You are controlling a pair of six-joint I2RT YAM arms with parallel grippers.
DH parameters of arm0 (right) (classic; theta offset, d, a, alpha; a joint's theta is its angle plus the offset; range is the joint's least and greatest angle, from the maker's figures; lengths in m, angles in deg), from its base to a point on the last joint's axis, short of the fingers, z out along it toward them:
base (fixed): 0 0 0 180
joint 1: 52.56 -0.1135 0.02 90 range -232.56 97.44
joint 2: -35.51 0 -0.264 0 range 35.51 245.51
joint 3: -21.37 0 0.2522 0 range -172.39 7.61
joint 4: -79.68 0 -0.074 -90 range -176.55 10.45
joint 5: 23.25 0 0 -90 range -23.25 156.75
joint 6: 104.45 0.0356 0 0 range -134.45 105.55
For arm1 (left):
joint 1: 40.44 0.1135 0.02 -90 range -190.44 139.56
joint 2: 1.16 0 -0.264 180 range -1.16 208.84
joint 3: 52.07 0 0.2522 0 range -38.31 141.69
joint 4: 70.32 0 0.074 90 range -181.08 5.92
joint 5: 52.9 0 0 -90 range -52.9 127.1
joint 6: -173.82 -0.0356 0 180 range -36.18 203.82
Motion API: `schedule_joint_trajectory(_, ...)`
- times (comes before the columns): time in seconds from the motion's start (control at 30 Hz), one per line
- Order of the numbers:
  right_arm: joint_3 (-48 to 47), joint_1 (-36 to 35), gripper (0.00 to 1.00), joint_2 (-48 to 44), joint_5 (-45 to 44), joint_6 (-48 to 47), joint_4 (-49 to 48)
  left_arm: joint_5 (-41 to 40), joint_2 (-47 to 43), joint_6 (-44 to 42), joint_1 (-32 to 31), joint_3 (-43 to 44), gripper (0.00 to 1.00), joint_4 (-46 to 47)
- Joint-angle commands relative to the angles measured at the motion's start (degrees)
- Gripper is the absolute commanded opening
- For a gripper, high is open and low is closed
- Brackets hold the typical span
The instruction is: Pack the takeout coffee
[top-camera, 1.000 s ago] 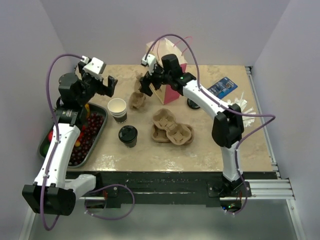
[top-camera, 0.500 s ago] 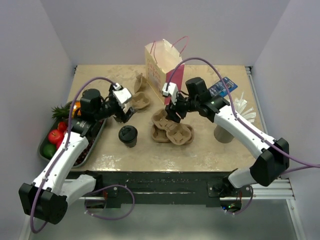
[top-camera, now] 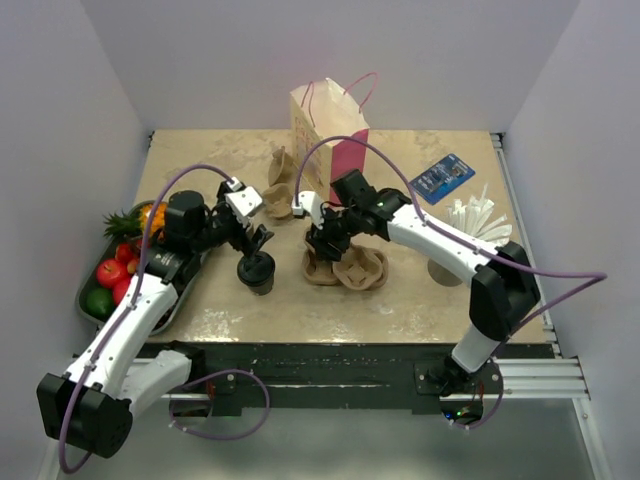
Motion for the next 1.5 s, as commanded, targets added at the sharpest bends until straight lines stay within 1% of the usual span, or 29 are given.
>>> schedule_joint_trajectory(0.0,-5.7,-0.9,0.52,2.6,-1.5,-1.7,1.8,-1.8,-1.9,3.5,0.8,1.1,0.92,2.0)
schedule_joint_trajectory(0.17,-8.8,-1.0,0.48,5.6,-2.5,-1.8,5.4,-1.7,-2.7,3.6,1.7,0.4,0.92,2.3)
schedule_joint_trajectory(0.27,-8.7,-1.0,0.47,6.1,-2.8,-1.5,5.6,-1.7,-2.8,3.5,1.8,0.0,0.92,2.6)
schedule_joint_trajectory(0.37,-8.7,-1.1,0.47,6.1,-3.5,-1.0,5.4,-1.7,-2.8,3.5,1.9,-0.1,0.92,2.7)
schedule_joint_trajectory(0.5,-8.7,-1.2,0.51,6.5,-3.8,-0.6,6.0,-1.7,-2.8,3.5,1.9,-0.3,0.92,2.9)
schedule_joint_trajectory(0.6,-8.4,-1.2,0.51,6.6,-4.0,-0.6,6.3,-1.6,-2.7,3.6,1.9,-0.4,0.92,3.1)
schedule_joint_trajectory(0.67,-8.4,-1.3,0.49,7.0,-4.2,-0.5,6.6,-1.6,-2.7,3.5,1.9,-0.4,0.92,3.2)
schedule_joint_trajectory(0.97,-8.9,-1.3,0.44,7.8,-5.2,0.0,6.7,-1.5,-2.7,3.4,2.1,-0.9,0.92,3.5)
schedule_joint_trajectory(1.13,-9.3,-1.3,0.33,7.5,-4.9,0.3,7.0,-1.5,-2.5,3.4,2.1,-1.0,0.92,3.7)
schedule_joint_trajectory(1.17,-9.4,-1.3,0.33,7.4,-4.7,0.4,6.9,-1.4,-2.6,3.4,2.1,-0.9,0.92,3.8)
schedule_joint_trajectory(1.33,-9.3,-1.2,0.34,7.0,-3.1,1.4,7.5,-0.2,-2.3,2.8,2.1,-1.5,0.92,4.1)
schedule_joint_trajectory(1.47,-8.8,-1.2,0.37,7.3,-2.3,2.7,7.3,1.9,-2.2,1.1,2.1,-1.8,0.92,3.8)
